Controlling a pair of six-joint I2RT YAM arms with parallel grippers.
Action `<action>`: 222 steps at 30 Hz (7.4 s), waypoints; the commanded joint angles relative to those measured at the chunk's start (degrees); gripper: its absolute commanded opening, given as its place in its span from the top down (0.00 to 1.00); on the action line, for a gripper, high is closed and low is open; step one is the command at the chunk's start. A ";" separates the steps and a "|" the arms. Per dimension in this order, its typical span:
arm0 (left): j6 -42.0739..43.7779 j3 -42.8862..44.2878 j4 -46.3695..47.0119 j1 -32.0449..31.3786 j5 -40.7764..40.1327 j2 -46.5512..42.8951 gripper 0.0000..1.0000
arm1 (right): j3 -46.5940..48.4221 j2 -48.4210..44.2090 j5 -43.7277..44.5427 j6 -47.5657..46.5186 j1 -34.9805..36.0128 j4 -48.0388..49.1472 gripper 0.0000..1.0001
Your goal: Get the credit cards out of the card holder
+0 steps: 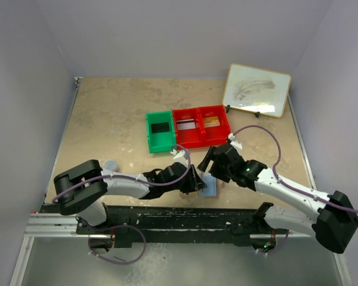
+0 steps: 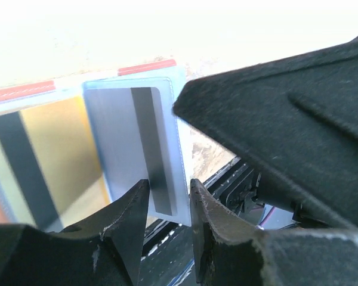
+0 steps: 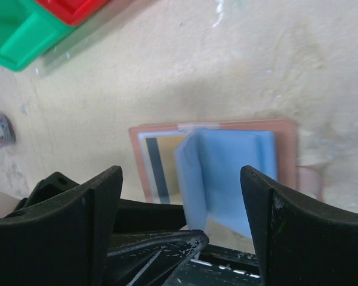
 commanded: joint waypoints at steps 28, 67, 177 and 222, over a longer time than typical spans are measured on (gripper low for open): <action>0.84 -0.77 -21.94 -2.53 -19.67 -17.81 0.64 | -10.63 -9.98 -13.01 -0.93 -2.44 15.92 0.33; 1.98 0.84 -16.98 -2.49 -11.95 -9.18 0.72 | -19.56 6.65 -18.62 2.32 -2.44 28.91 0.48; 28.88 24.56 -29.55 7.63 -1.38 12.02 0.71 | -23.68 -19.09 -29.84 -2.92 -2.97 10.46 0.39; 13.44 6.91 -28.41 -6.54 -20.59 -12.68 0.67 | -4.22 6.06 -18.77 -11.48 -6.97 16.46 0.39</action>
